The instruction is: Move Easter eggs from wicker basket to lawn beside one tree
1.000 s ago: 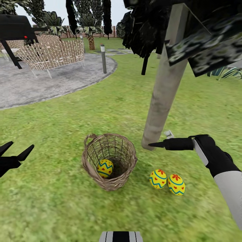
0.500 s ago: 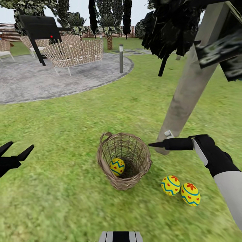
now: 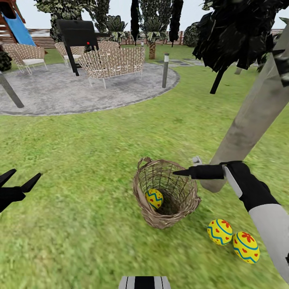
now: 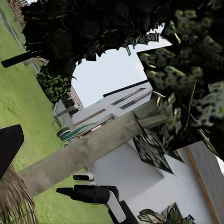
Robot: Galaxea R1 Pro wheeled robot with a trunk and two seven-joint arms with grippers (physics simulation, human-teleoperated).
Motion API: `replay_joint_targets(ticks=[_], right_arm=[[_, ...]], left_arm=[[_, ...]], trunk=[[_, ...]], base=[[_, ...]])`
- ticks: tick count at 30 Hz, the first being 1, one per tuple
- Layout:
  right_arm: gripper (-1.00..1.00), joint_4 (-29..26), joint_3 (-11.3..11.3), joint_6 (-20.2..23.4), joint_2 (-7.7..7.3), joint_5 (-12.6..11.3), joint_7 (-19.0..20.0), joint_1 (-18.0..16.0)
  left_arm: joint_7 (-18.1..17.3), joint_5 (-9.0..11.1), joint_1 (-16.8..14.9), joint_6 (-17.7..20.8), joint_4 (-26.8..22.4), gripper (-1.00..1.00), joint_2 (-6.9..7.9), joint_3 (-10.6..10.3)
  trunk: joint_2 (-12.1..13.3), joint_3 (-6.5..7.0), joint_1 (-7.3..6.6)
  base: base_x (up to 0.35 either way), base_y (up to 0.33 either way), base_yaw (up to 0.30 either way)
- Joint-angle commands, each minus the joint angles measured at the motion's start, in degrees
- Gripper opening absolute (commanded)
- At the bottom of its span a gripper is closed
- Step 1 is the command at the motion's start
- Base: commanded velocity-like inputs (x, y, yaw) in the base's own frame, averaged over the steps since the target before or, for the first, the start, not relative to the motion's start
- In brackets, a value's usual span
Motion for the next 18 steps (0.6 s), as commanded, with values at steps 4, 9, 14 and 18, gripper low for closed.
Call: replay_joint_targets(ticks=[4, 9, 14, 18], right_arm=[[1.0, -0.01, 0.11, 0.27, 0.79, -0.25, -5.2, -0.02], [1.0, -0.05, 0.16, 0.27, 2.23, -0.26, -12.8, -0.02], [1.0, -0.09, 1.11, 0.29, 4.42, -0.18, -23.63, -0.02], [1.0, -0.09, 5.74, 0.35, 5.22, -0.18, -28.29, -0.02]], left_arm=[[-0.14, -0.03, -0.05, 0.23, 0.02, 1.0, 0.0, 0.01], [-0.12, -0.03, -0.06, 0.23, 0.02, 1.0, 0.0, -0.01], [-0.13, -0.03, -0.05, 0.21, -0.01, 1.0, 0.0, -0.02], [-0.14, -0.03, -0.06, 0.22, -0.04, 1.0, 0.0, -0.02]], trunk=[[-0.02, -0.04, -0.01], [-0.02, -0.04, -0.01], [-0.02, -0.04, -0.01], [-0.02, -0.04, -0.01]], base=[[0.0, 0.0, 0.281], [0.0, 0.0, 0.153], [0.0, 0.0, 0.009], [0.0, 0.0, 0.0]])
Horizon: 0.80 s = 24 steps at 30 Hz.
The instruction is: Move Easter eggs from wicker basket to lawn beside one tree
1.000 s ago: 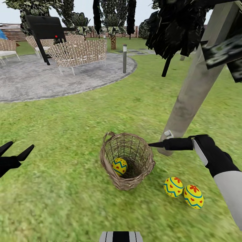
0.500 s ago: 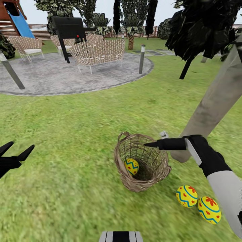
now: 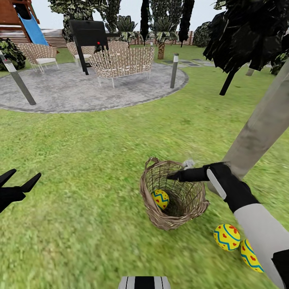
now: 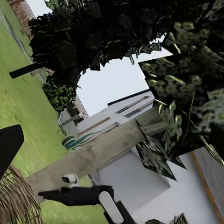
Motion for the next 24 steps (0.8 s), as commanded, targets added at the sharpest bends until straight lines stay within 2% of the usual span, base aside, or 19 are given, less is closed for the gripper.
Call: replay_joint_targets(ticks=[1, 3, 5, 8, 10, 19, 21, 24], right_arm=[[1.0, -0.04, 0.67, 0.19, 0.03, 0.0, -0.65, -0.05], [1.0, -0.04, 1.32, 0.19, 0.61, -0.01, -3.17, -0.05], [1.0, -0.04, 1.76, 0.21, 2.38, -0.14, -10.35, -0.05], [1.0, -0.04, 2.38, 0.27, 3.64, -0.23, -15.47, -0.05], [1.0, -0.04, 2.79, 0.28, 3.99, -0.31, -17.06, -0.05], [1.0, 0.27, 2.89, 0.32, 4.19, -0.27, -17.68, -0.05], [1.0, 0.62, 2.89, 1.67, 5.15, -0.27, -19.21, -0.05], [1.0, 0.81, 2.82, 4.1, 8.98, -0.35, -27.66, -0.05]], left_arm=[[-0.15, -0.01, -0.01, 0.22, 0.01, 1.0, 0.01, 0.04], [-0.15, -0.01, -0.02, 0.22, 0.0, 1.0, 0.01, 0.06], [-0.15, -0.01, 0.01, 0.22, 0.02, 1.0, 0.01, 0.03], [-0.15, -0.01, -0.01, 0.22, 0.05, 1.0, 0.01, 0.03], [-0.14, -0.01, -0.02, 0.2, 0.06, 1.0, 0.01, 0.03], [-0.12, -0.01, -0.04, 0.16, 0.06, 1.0, 0.01, -0.06], [-0.13, -0.01, -0.02, 0.15, 0.06, 1.0, 0.01, -0.05], [-0.09, -0.01, -0.02, 0.14, 0.06, 1.0, 0.01, -0.06]], trunk=[[-0.02, -0.04, -0.01], [-0.02, -0.04, -0.01], [-0.02, -0.04, -0.01], [-0.02, -0.04, -0.01], [-0.02, -0.04, -0.01], [-0.02, -0.04, -0.01], [-0.02, -0.04, -0.01], [-0.02, -0.06, -0.01]], base=[[0.0, 0.0, 0.0], [0.0, 0.0, 0.0], [0.0, 0.0, 0.0], [0.0, 0.0, 0.0], [0.0, 0.0, 0.0], [0.0, 0.0, 0.0], [0.0, 0.0, 0.0], [0.0, 0.0, 0.021]])
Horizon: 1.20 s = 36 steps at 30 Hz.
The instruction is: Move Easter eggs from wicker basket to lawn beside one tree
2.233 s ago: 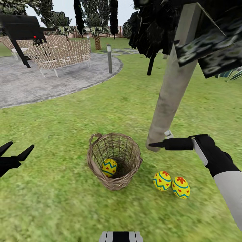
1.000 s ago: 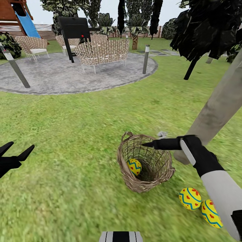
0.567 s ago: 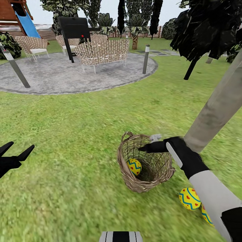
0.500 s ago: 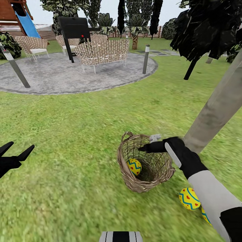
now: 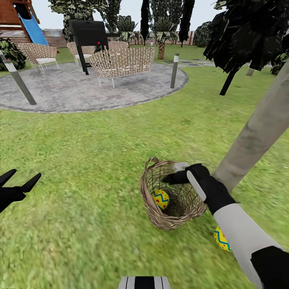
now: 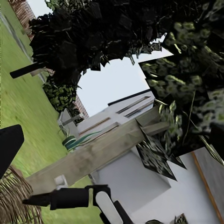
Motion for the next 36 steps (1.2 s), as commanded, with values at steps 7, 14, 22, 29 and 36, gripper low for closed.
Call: replay_joint_targets(ticks=[7, 14, 22, 29, 36], right_arm=[[1.0, -0.01, 0.1, 0.61, 2.2, 0.18, -3.33, -0.04], [1.0, 0.33, 0.08, 0.66, 2.31, 0.0, -3.46, -0.04], [1.0, 8.12, -0.52, 0.74, 4.67, 0.04, -4.02, -0.34], [1.0, 15.66, -2.48, 0.3, 6.42, 0.06, -7.04, -1.86], [1.0, 15.92, -5.24, -0.18, 6.68, 0.2, -7.33, -2.85]], left_arm=[[-0.12, -0.01, -0.06, 0.22, 0.0, 1.0, 0.01, 0.02], [-0.11, -0.07, -0.04, 0.22, 0.0, 1.0, 0.01, -0.06], [-0.12, -0.09, -0.05, 0.22, 0.0, 1.0, -0.01, -0.01], [-0.11, -0.1, -0.07, 0.22, 0.0, 1.0, -0.01, -0.05], [-0.11, -0.1, -0.06, 0.15, 0.0, 1.0, -0.07, -0.06]], trunk=[[-0.02, -0.25, -0.01], [-0.07, -1.15, 0.09], [-0.16, -2.7, 0.27], [-0.19, -3.14, 0.32], [-0.23, -3.81, 0.4]], base=[[0.0, 0.0, 0.08], [0.0, 0.0, 0.003], [0.0, 0.0, 0.0], [0.0, 0.0, 0.0], [0.0, 0.0, 0.0]])
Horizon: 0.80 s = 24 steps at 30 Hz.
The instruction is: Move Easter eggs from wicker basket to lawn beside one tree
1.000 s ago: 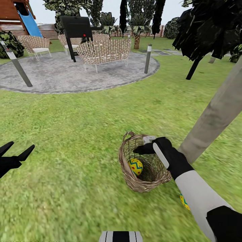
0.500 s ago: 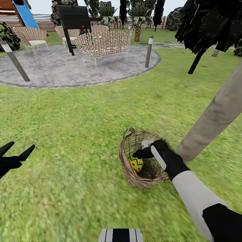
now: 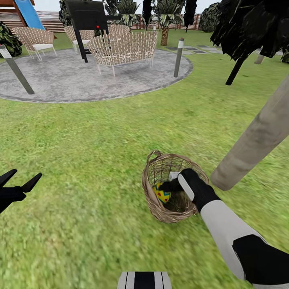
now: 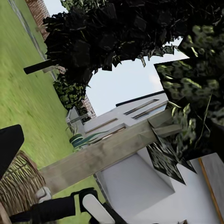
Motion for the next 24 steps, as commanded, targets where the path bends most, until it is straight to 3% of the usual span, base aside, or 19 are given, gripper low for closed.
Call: replay_joint_targets(ticks=[1, 4, 6, 13, 15, 18, 24], right_arm=[[1.0, -0.15, 0.02, -0.03, -0.04, 0.1, 0.07, -0.1], [1.0, -0.38, -0.12, -1.15, -0.19, 0.16, 0.06, -0.18], [1.0, -0.63, -0.19, -2.74, -0.25, 0.18, 0.05, -0.21], [1.0, -0.76, -0.27, -5.5, -0.41, 0.18, -0.15, -0.36], [1.0, -0.56, -0.39, -7.73, -0.23, 0.13, -1.66, -0.38], [1.0, -0.46, -0.47, -9.21, 0.21, 0.01, -7.82, -0.44], [1.0, 0.27, -0.54, -9.58, 0.93, -0.16, -10.16, -1.09]], left_arm=[[-0.15, -0.02, -0.02, 0.22, 0.01, 1.0, 0.01, 0.02], [-0.15, -0.02, -0.04, 0.21, 0.01, 1.0, -0.08, -0.45], [-0.08, -0.02, -0.03, 0.13, 0.01, 1.0, -0.15, -2.17], [-0.06, -0.02, -0.04, 0.12, 0.01, 1.0, -0.17, -2.6], [-0.06, -0.02, -0.05, 0.13, 0.01, 1.0, -0.15, -2.61], [-0.06, -0.02, -0.02, 0.14, 0.01, 1.0, -0.17, -2.61], [-0.06, -0.02, -0.04, 0.12, 0.01, 1.0, -0.17, -2.68]], trunk=[[-0.02, -0.04, -0.01], [-0.02, -0.04, -0.01], [-0.02, -0.04, -0.01], [-0.06, -0.7, 0.07], [-0.06, -0.7, 0.07], [-0.08, -1.15, 0.12], [-0.12, -1.81, 0.2]], base=[[0.0, 0.0, 0.0], [0.0, 0.0, 0.0], [0.0, 0.0, 0.0], [0.0, 0.0, 0.0], [0.0, 0.0, 0.0], [0.0, 0.0, 0.0], [0.0, 0.0, 0.0]])
